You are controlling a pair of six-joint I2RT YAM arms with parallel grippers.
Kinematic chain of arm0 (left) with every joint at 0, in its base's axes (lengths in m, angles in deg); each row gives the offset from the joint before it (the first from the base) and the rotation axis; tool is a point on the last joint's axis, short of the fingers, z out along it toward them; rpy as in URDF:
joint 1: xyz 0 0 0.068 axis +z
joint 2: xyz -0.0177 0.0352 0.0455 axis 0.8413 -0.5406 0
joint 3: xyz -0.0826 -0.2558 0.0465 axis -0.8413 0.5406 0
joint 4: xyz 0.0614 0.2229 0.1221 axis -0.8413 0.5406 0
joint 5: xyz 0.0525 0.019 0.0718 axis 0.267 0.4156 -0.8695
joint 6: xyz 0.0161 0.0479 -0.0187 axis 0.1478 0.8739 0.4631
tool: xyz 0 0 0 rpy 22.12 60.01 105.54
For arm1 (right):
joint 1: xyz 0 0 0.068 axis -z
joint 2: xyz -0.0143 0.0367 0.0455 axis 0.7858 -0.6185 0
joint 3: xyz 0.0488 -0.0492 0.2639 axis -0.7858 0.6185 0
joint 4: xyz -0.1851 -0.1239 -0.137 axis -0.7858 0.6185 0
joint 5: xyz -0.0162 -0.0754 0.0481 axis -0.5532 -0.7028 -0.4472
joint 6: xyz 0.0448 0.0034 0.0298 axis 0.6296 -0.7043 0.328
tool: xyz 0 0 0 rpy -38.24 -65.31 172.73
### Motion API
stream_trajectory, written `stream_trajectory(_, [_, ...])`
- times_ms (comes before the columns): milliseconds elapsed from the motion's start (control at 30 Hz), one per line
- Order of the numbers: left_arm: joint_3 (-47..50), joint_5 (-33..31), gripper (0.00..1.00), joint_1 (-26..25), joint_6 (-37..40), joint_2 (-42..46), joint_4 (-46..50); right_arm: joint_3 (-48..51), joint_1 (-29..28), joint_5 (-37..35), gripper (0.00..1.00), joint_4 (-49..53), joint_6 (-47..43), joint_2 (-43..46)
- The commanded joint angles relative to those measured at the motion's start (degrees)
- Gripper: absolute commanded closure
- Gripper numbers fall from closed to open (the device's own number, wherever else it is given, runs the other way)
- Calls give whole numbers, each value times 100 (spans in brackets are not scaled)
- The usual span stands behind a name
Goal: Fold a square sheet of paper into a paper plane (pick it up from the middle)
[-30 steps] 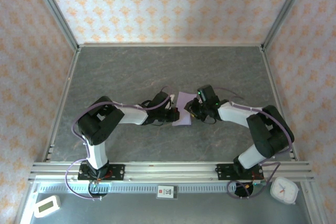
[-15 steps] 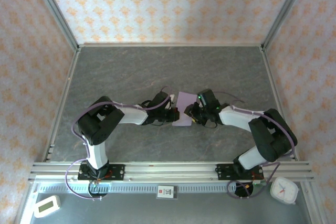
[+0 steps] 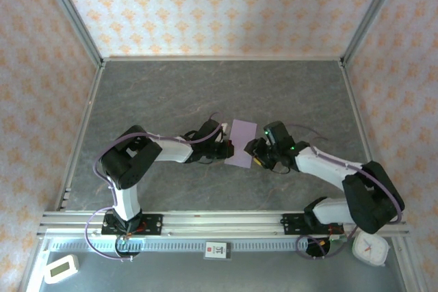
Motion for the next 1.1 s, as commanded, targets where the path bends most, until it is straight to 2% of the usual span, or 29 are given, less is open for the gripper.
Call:
stream_trajectory(0, [168,6,100,4,-1,-140,491,94,-54,-65,48,-190,198,-39])
stream_trajectory(400, [153,-4,100,4,3,-158,507,-156,-220,128,51,-786,225,-919])
stream_trajectory(833, [250,5,100,4,-28,-105,437,-640,-221,74,55,-823,168,-1049])
stream_trajectory(1067, [280,33,100,3,-24,-110,417,-596,-219,79,47,-944,137,-1037])
